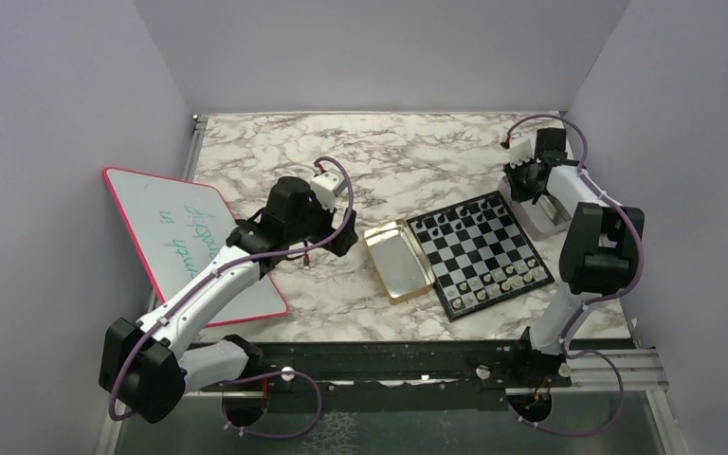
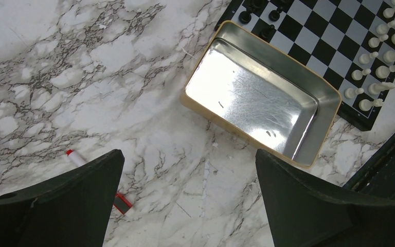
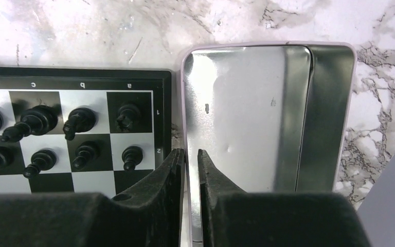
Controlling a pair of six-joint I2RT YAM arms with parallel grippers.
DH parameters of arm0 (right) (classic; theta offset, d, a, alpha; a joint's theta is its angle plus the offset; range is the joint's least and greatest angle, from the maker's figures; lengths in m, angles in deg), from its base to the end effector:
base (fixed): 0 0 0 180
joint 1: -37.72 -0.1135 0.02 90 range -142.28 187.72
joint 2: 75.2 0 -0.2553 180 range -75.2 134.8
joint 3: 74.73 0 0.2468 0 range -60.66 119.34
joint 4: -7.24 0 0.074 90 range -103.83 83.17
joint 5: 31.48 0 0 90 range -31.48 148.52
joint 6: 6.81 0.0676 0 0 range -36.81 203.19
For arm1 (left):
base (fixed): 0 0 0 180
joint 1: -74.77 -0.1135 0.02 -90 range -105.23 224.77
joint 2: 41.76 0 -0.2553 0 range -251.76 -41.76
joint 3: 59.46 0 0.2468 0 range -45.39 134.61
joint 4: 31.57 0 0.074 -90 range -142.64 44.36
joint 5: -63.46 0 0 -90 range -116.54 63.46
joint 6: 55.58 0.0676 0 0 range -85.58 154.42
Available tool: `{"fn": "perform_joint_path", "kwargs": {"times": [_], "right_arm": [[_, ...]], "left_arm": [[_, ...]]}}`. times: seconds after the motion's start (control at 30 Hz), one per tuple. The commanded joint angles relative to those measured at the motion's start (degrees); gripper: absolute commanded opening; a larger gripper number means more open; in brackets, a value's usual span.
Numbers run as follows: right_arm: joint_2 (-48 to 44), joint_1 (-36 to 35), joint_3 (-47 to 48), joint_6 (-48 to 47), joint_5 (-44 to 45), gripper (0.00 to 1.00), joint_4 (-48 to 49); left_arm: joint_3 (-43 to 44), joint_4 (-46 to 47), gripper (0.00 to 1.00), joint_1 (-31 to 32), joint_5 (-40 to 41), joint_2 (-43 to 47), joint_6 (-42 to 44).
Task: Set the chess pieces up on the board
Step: Move the storage box to the center of the board, then reset both arms
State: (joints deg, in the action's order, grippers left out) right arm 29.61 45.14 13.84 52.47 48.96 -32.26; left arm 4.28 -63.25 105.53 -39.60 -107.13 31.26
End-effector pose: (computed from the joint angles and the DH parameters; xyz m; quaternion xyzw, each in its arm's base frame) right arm 0.3995 -0.0407 0.1750 -0.2163 0.9277 -0.0206 0.3034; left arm 0.2304 -0.1549 0.2618 0.2610 0.8363 -0.2333 0.4220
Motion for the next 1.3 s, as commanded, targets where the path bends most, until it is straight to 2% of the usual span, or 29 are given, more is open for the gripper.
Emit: {"fn": "perform_joint_path", "kwargs": {"times": [0.0,0.13,0.33,0.4,0.47,0.5,0.67,0.8,0.9,1.0,1.1,1.27], "right_arm": [[-0.8,-0.3,1.6,0.5,4.2,0.22,-2.0],[-2.2,-0.8,3.5,2.5,7.1,0.28,-5.3],[-6.9,-1.8,5.4,11.4,5.9,0.46,-10.5],[-9.5,-2.1,5.6,15.2,4.4,0.59,-11.5],[-12.3,-2.4,5.8,21.1,2.6,0.97,-11.5],[-13.6,-2.6,5.9,23.3,0.7,1.0,-11.8],[-20.8,-2.7,4.7,34.6,-7.1,1.0,-12.1],[-28.2,-2.7,0.6,41.1,-17.8,1.0,-9.6],[-34.4,-2.8,-4.1,45.5,-23.3,1.0,-6.5],[-40.6,-2.8,-9.8,46.2,-25.0,1.0,-1.6],[-45.4,-2.7,-12.8,45.8,-23.6,1.0,-1.3],[-51.4,-2.8,-17.7,48.7,-27.6,1.0,0.1]], "left_arm": [[-0.8,1.4,0.99,0.0,-0.6,1.7,0.0],[-0.7,1.4,0.99,0.0,-0.9,1.4,-0.1],[-0.3,1.9,0.99,0.0,-1.0,1.5,-0.3],[0.1,2.6,0.99,0.0,-0.9,1.4,-1.0],[0.9,3.2,0.99,0.0,-1.1,1.5,-2.4],[1.5,3.4,0.99,0.0,-1.1,1.6,-3.1],[3.1,6.6,0.99,0.0,-0.2,3.0,-8.5],[2.4,11.5,0.99,0.0,5.4,4.2,-15.3],[4.1,10.8,0.99,0.0,8.3,4.4,-17.1],[5.7,10.8,0.99,0.0,7.7,5.6,-16.6],[6.1,11.4,0.99,0.0,7.6,7.8,-16.3],[4.8,12.6,0.99,0.0,9.3,11.4,-16.3]]}}
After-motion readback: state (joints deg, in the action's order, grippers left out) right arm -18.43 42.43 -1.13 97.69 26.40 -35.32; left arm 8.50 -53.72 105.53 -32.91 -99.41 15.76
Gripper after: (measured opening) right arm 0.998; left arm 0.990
